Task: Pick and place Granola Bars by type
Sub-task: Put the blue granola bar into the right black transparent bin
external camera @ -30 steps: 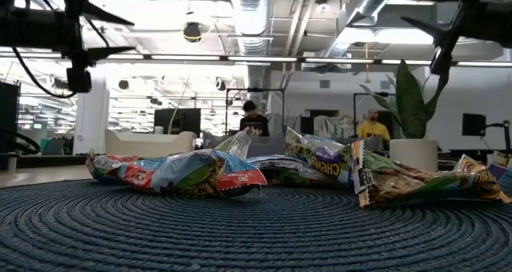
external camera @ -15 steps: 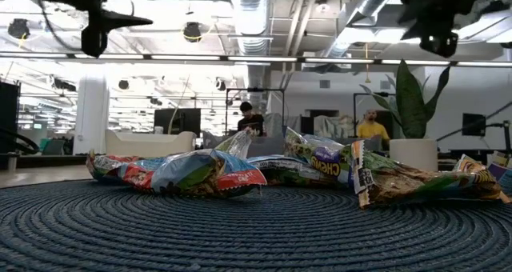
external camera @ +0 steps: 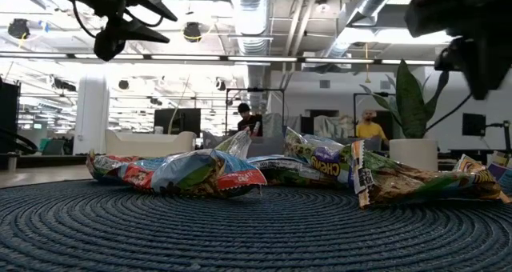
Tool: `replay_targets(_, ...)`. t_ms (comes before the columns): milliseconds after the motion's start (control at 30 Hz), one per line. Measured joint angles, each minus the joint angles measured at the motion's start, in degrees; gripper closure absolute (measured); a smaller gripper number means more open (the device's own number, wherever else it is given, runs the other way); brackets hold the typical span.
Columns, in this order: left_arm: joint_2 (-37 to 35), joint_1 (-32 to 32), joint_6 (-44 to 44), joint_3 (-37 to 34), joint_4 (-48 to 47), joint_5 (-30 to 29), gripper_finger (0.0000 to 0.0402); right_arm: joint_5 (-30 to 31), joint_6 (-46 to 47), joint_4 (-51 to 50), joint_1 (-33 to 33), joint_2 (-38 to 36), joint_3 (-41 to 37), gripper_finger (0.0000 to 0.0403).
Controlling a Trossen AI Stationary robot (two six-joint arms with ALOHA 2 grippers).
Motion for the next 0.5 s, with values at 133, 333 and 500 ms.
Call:
replay_targets(133, 0.0, 0.5, -0.1, 0.0, -0.9, 2.9, 0.0229, -2.7, 3.1, 3.7, 5.1, 4.5, 0.0, 0.0271)
replay_targets(333, 0.0, 0.6, 0.7, 0.0, -1.9, 4.4, 0.0229, -2.8, 5.9, 10.2, 8.0, 11.8, 0.0, 0.0224)
replay_targets(500, 0.0, 0.6, 1.3, 0.0, -2.3, 4.4, 0.0229, -2.4, 4.1, 11.0, 7.2, 18.8, 0.0, 0.019)
